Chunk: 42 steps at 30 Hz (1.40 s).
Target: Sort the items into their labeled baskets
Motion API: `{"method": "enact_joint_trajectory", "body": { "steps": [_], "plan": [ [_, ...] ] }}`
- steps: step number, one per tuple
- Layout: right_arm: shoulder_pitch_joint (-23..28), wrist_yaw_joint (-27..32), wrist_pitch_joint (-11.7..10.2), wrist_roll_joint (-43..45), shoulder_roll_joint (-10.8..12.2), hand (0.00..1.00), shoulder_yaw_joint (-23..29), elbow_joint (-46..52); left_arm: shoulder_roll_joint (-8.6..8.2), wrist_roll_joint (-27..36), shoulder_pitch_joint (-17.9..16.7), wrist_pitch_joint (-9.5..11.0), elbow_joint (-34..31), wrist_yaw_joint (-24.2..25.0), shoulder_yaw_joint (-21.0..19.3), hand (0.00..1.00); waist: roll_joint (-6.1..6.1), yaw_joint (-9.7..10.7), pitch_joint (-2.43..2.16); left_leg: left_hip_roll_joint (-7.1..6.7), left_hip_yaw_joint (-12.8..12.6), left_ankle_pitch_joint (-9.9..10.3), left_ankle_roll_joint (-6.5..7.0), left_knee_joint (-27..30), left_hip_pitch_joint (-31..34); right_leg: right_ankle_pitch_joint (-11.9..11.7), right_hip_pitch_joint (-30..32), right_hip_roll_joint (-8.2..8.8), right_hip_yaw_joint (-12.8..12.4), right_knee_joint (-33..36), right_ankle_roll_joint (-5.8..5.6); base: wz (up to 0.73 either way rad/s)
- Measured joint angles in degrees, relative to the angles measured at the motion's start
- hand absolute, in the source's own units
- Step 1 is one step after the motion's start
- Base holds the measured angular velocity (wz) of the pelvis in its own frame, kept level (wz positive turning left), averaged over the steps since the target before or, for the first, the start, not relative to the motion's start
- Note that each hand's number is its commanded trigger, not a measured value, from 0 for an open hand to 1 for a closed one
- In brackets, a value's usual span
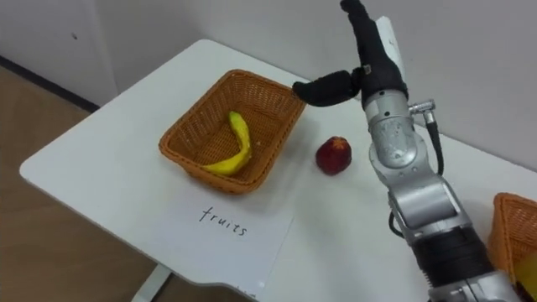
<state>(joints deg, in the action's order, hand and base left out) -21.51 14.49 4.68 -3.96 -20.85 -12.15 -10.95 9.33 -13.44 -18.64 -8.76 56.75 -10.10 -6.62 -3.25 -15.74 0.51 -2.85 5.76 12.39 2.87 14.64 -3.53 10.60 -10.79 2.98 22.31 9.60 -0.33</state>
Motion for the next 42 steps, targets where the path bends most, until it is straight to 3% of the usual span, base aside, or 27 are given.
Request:
{"method": "enact_joint_trajectory", "body": {
  "steps": [3, 4, 7, 11, 13, 18, 27, 42],
  "plan": [
    [1.4, 1.5, 0.0, 0.0, 0.8, 0.00, 0.1, -0.8, -0.18, -0.1, -0.3, 0.0, -0.4, 0.7, 0.0, 0.00, 1.11, 0.2, -0.39, -0.23, 0.0, -0.1, 0.20, 0.0, 0.3, 0.1, 0.3, 0.48, 0.1, 0.0, -0.13, 0.00],
    [1.7, 1.9, 0.0, 0.0, 1.1, 0.00, 0.1, -0.9, -0.21, -0.2, -0.7, 0.0, -0.9, 0.7, 0.0, 0.00, 1.17, 0.5, -0.84, -0.27, 0.1, -0.4, 0.21, 0.1, 1.0, 0.1, 0.9, 0.60, 0.3, 0.1, -0.13, 0.07],
    [2.5, 3.4, 0.0, -0.4, 1.3, 0.00, 0.1, -1.8, -0.36, -0.1, -1.5, 0.0, -1.4, 0.7, 0.1, 0.00, 1.00, 1.4, -1.04, -0.70, 0.7, -0.9, 0.33, -0.6, 0.9, 0.2, 0.8, 0.68, 1.4, 0.2, -0.28, 0.18],
    [2.5, 4.2, -0.4, -1.8, 1.3, 0.00, 0.3, -4.7, -0.51, -0.3, -2.1, 0.0, -1.4, 0.7, 0.0, 0.00, 0.65, 1.4, -0.85, -0.86, 0.9, -1.1, 0.45, -1.0, 0.7, 0.2, 0.6, 0.82, 1.4, 0.2, -0.29, 0.00],
    [3.2, 4.0, -0.4, -2.8, 1.4, 0.00, 0.5, -5.7, -0.55, -0.4, -2.7, 0.1, -1.4, 0.8, 0.1, 0.00, 0.34, 1.5, -0.35, -0.92, 1.1, -1.1, 0.48, -0.9, 0.7, 0.2, 0.6, 0.85, 1.5, 0.1, -0.31, 0.00],
    [3.8, 3.5, -1.0, -3.5, 1.4, 0.00, 0.5, -8.0, -0.60, -0.5, -4.8, 0.1, -2.1, 1.2, 1.3, 0.00, 0.28, 2.1, -0.21, -0.94, 1.2, -1.1, 0.48, -0.9, 1.1, 0.2, 0.9, 0.87, 1.4, 0.1, -0.34, 0.00],
    [3.8, 3.3, -1.6, -5.2, 1.4, 0.00, 0.5, -9.3, -0.51, 0.2, -4.8, 0.1, -3.3, 1.0, 2.6, 0.00, 0.84, 3.5, -0.31, -0.95, 1.4, -1.3, 0.38, -1.0, 2.4, 0.2, 2.2, 0.80, 1.4, 0.1, -0.33, 0.01],
    [4.7, 0.5, -2.0, -7.0, 1.4, 0.00, 0.4, -15.8, -0.88, 0.4, -4.9, 0.0, -3.5, 1.0, 3.4, 0.00, 0.45, 4.3, -0.47, -0.92, 1.4, -1.4, 0.34, -0.9, 1.7, 0.2, 1.5, 0.79, 1.4, 0.2, -0.33, 0.00]
  ]
}}
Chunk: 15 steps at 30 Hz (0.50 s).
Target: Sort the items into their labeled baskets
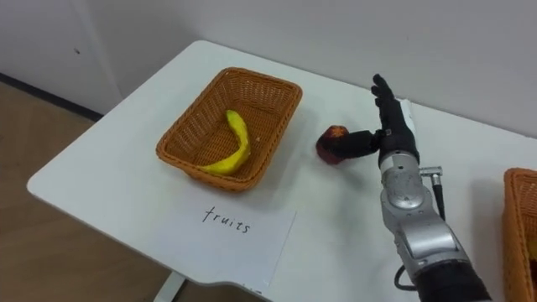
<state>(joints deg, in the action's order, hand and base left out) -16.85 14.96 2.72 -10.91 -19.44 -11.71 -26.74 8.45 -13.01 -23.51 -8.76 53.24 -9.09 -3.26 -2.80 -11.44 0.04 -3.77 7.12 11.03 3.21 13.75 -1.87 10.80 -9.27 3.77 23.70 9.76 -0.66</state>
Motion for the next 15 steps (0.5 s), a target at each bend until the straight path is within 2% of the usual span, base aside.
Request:
{"method": "enact_joint_trajectory", "body": {
  "steps": [15],
  "plan": [
    [0.0, -1.4, 0.0, -0.1, 0.0, 0.00, 0.0, -1.9, -0.01, 0.1, -0.3, -0.1, 0.0, 1.3, 0.0, 0.00, -0.29, -0.1, 0.16, 0.00, -0.1, 0.0, 0.01, -0.1, -0.8, 0.0, -0.7, 0.03, -0.1, 0.0, 0.00, 0.00]
  ]
}}
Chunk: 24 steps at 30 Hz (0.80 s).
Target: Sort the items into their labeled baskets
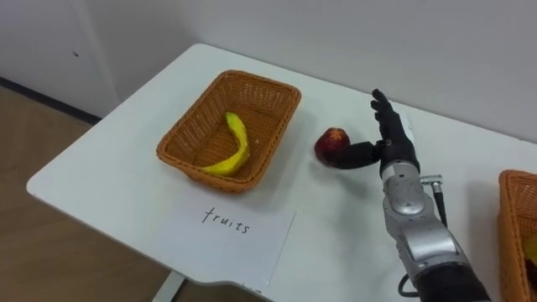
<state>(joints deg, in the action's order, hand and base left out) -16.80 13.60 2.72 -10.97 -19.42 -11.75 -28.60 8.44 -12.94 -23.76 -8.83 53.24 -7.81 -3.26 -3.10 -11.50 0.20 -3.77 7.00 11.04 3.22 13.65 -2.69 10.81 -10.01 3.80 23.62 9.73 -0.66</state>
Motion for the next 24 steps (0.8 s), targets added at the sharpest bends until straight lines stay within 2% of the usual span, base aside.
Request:
{"method": "enact_joint_trajectory", "body": {
  "steps": [11, 20, 24],
  "plan": [
    [0.1, 0.0, 0.0, 0.1, 0.1, 0.00, -0.6, 0.0, 0.02, 1.1, -1.3, 0.0, -0.1, 0.1, 0.0, 0.00, -0.16, -0.1, -0.01, 0.00, -0.1, 0.0, 0.00, 0.1, 0.0, 0.0, -0.1, 0.00, 0.1, 0.1, 0.00, 0.00],
    [0.8, -2.6, 0.1, 0.1, 0.1, 0.00, -2.8, -3.0, 0.04, 1.1, -1.5, -0.1, -0.1, 0.8, 0.1, 0.00, -0.28, -1.7, 0.13, -0.02, -0.2, 0.0, 0.00, 0.3, 0.1, 0.0, 0.0, 0.12, 0.3, 0.1, 0.00, 0.00],
    [0.8, -3.7, 0.7, 0.4, 0.1, 0.00, -2.8, -5.3, 0.04, 1.1, -1.5, -0.9, -0.1, 1.3, 0.1, 0.00, -0.33, -2.4, 0.12, -0.06, -0.1, 0.0, 0.01, 0.5, 0.2, 0.0, 0.0, 0.14, 0.4, 0.2, 0.00, 0.00]
  ]
}}
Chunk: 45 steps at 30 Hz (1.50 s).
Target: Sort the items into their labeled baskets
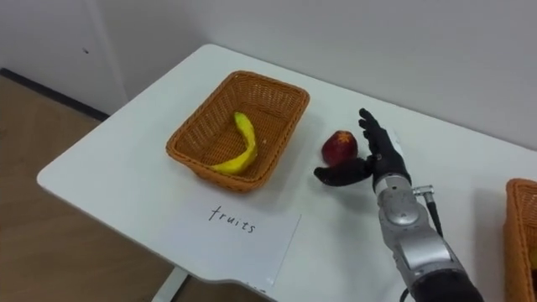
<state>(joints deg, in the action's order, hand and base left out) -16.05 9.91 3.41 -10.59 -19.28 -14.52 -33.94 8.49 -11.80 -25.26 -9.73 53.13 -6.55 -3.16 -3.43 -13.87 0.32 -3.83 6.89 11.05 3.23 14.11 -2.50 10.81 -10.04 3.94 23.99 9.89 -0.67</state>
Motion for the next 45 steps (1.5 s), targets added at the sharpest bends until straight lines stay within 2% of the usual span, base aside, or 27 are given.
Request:
{"method": "enact_joint_trajectory", "body": {
  "steps": [18, 27, 30, 45],
  "plan": [
    [0.0, -0.2, 0.3, -0.4, 0.0, 0.00, 0.0, -2.1, 0.22, 0.0, 0.0, -0.3, -0.2, -0.2, 0.0, 0.00, -0.27, -0.6, 0.11, -0.61, 1.1, 0.0, 0.00, 1.0, 0.1, 0.6, -1.0, 0.27, 1.4, -0.2, -0.26, 0.04],
    [-0.1, -0.2, 0.1, -1.4, -0.2, 0.00, 0.3, -4.0, 1.29, 0.0, -0.3, -0.3, -0.2, -0.2, 2.5, 0.00, 0.42, 0.2, 0.10, -0.87, 1.7, 0.0, 0.06, 1.2, 0.3, 0.7, -1.4, 0.40, 2.5, -0.2, -0.44, 0.07],
    [0.0, -0.2, -0.2, -1.6, -0.2, 0.00, 0.4, -4.0, 1.30, -0.1, -0.6, -0.2, -0.1, -0.2, 2.9, 0.00, 0.57, 0.8, 0.14, -0.98, 1.8, 0.0, 0.07, 1.3, 0.3, 0.8, -1.6, 0.69, 2.9, -0.2, -0.53, 0.08],
    [0.0, -0.1, -1.1, -2.3, -0.6, 0.00, 0.8, -4.2, 1.34, -0.1, -0.6, 0.0, 0.1, -0.2, 3.6, 0.00, 0.86, 1.0, 0.11, -1.02, 1.8, 0.0, 0.07, 1.3, 0.6, 1.0, -1.5, 0.61, 2.9, -0.2, -0.57, 0.00]
  ]
}}
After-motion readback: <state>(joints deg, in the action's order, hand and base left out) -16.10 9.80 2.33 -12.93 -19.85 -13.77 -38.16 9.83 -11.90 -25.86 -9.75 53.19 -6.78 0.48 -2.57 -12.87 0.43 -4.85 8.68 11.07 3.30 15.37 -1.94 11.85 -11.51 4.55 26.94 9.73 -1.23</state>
